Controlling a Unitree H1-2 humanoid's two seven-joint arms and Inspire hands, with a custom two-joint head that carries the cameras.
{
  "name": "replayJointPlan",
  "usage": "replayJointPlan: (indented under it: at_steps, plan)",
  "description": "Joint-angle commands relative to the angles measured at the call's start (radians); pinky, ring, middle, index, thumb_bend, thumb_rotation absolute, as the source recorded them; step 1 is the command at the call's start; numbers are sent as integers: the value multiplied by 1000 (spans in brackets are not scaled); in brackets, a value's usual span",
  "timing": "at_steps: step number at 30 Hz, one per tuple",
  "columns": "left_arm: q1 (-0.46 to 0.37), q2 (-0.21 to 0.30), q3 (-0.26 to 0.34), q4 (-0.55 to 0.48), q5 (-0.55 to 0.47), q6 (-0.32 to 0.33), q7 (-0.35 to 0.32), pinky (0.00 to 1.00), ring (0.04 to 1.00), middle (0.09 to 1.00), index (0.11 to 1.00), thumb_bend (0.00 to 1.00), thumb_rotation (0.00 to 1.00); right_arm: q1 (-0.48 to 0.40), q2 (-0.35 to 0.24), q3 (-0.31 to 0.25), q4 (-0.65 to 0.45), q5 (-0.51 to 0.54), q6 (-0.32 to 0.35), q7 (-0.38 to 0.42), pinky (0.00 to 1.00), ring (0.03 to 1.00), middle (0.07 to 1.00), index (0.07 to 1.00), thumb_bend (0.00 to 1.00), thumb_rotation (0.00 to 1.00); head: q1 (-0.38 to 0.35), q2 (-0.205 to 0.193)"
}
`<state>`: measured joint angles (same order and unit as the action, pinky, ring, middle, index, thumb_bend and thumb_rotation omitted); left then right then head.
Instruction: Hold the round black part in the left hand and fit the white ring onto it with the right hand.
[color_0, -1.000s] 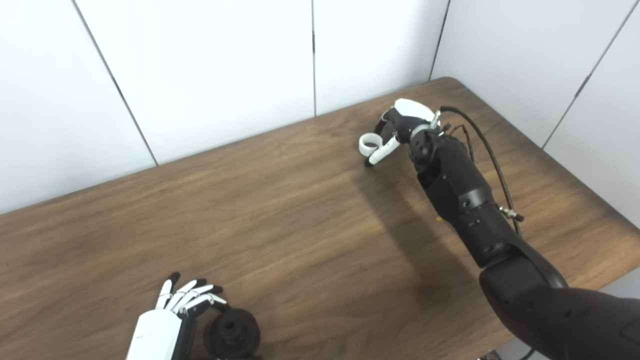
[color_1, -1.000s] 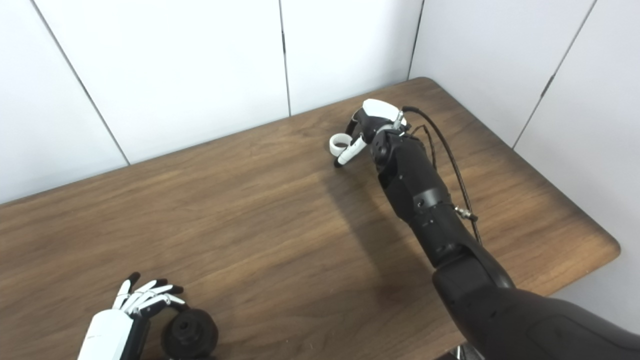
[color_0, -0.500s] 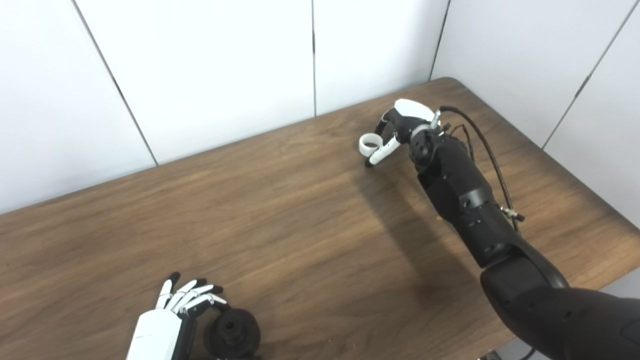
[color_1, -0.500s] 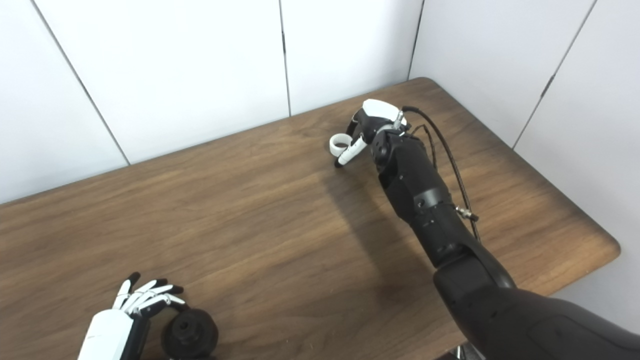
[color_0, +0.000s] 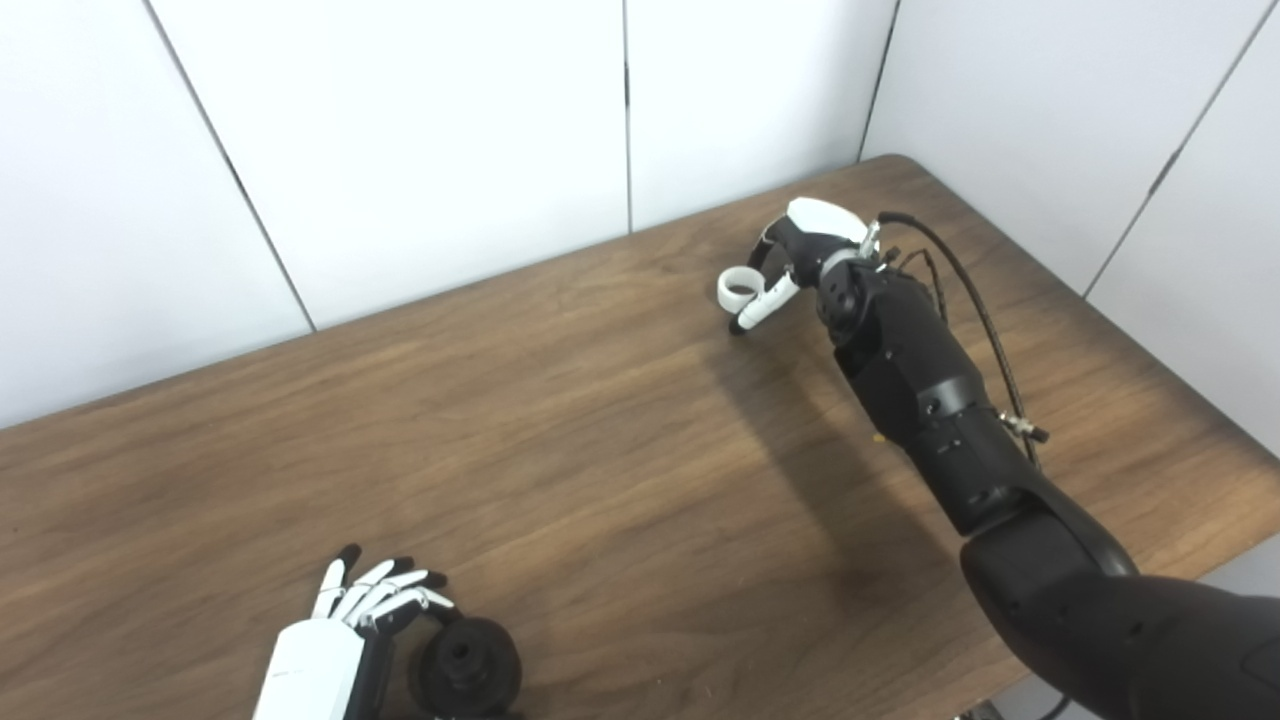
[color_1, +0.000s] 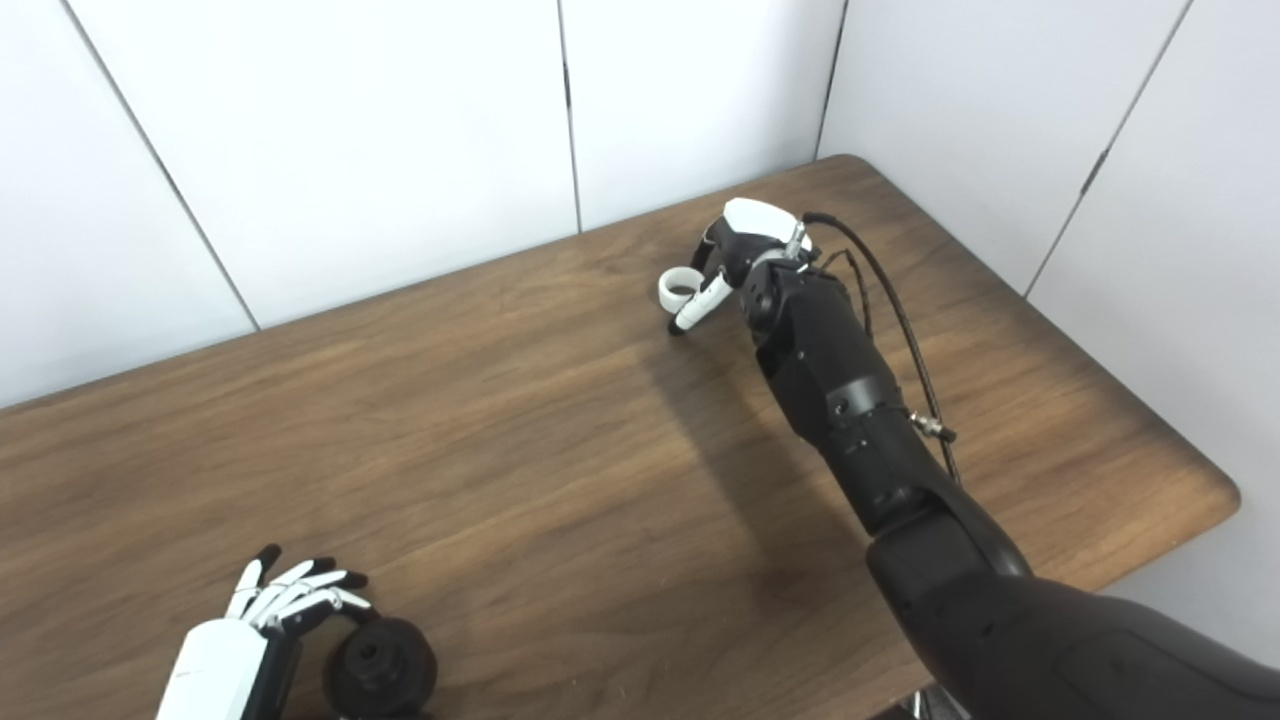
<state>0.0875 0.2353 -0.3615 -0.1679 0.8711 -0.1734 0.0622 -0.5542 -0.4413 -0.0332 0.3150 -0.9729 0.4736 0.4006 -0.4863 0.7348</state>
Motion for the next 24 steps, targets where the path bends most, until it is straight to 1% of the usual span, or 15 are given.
replayJointPlan:
  at_steps: [1, 15, 21, 24]
  plan:
    - [6, -6, -8, -3, 4, -15, 10, 1000, 843, 739, 482, 524, 49, -46, -10, -3, -25, 0, -4, -17, 1000, 1000, 943, 676, 836, 254, 5, 3]
    - [10, -3, -7, -9, -1, -16, 6, 1000, 840, 736, 482, 524, 49, -46, -9, -3, -26, -3, -4, -9, 1000, 1000, 940, 662, 834, 234, 6, 8]
    - [12, -4, -9, -13, 8, -11, 4, 1000, 840, 735, 482, 524, 49, -48, -4, -9, -31, -9, -4, -1, 1000, 1000, 945, 667, 846, 261, 11, 9]
    - [13, -5, -9, -16, 5, -10, 1, 1000, 840, 736, 482, 524, 49, -50, -3, -7, -30, -8, -4, -1, 1000, 1000, 944, 661, 842, 259, 12, 12]
